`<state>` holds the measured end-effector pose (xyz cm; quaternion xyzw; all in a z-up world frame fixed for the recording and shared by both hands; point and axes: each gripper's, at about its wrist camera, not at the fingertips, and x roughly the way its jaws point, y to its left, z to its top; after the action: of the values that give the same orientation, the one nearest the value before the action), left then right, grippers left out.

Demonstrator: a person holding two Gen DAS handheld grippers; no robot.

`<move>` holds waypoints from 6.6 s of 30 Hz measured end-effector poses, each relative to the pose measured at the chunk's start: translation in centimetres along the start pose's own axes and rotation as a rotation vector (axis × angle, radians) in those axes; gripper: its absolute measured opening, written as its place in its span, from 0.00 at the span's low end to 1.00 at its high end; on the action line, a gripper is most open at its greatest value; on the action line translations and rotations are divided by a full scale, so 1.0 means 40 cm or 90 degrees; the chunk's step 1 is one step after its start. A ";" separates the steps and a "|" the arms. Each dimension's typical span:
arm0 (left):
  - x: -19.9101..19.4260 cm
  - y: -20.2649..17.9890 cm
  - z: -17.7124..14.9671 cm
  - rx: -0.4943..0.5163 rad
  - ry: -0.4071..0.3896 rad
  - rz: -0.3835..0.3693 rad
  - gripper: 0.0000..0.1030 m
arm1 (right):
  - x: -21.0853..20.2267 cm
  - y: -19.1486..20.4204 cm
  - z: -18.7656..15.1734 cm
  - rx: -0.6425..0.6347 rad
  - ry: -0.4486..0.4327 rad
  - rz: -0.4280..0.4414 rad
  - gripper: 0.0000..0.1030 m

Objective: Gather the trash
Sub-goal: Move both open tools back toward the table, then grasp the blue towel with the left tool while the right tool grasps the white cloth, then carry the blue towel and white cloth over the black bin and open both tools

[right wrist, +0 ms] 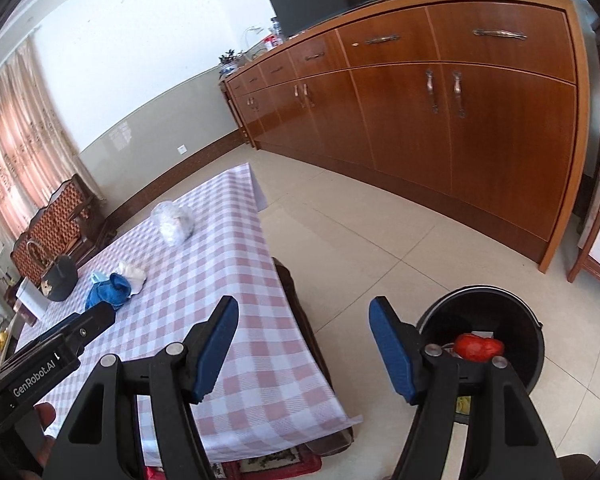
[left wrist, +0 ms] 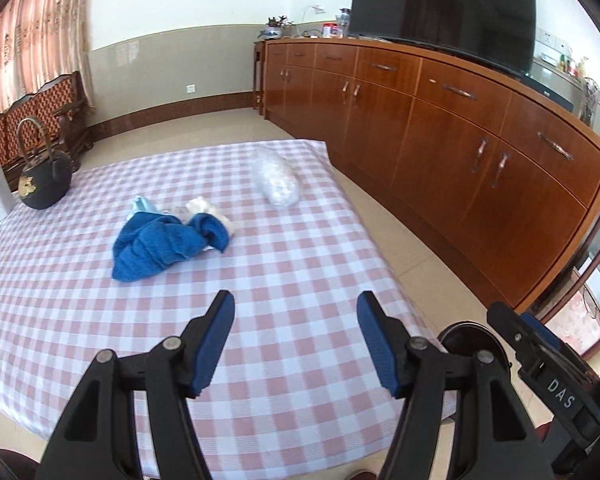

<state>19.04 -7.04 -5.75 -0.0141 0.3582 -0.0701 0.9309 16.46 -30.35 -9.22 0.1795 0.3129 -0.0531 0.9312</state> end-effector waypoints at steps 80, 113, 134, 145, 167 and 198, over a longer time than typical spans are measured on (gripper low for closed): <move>0.232 0.429 0.068 -0.159 0.058 0.048 0.41 | 0.505 0.600 0.032 -0.197 0.170 0.164 0.68; 0.142 0.414 0.034 -0.163 0.021 0.079 0.70 | 0.431 0.523 -0.010 -0.180 0.179 0.147 0.39; 0.189 0.381 0.039 -0.115 0.026 0.083 0.32 | 0.453 0.557 -0.009 -0.204 0.179 0.155 0.39; 0.074 0.342 0.010 -0.088 -0.016 0.011 0.32 | 0.318 0.491 -0.010 -0.182 0.135 0.178 0.38; 0.033 -0.294 -0.063 0.074 0.066 -0.273 0.32 | -0.046 -0.208 -0.009 0.055 0.042 -0.026 0.38; 0.325 -0.662 -0.285 0.140 0.306 -0.251 0.55 | 0.134 -0.690 -0.056 0.282 0.168 -0.174 0.61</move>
<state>17.76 -34.79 -20.85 0.0344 0.5484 -0.2888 0.7840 13.63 -55.12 -22.41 0.3396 0.4334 -0.2216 0.8048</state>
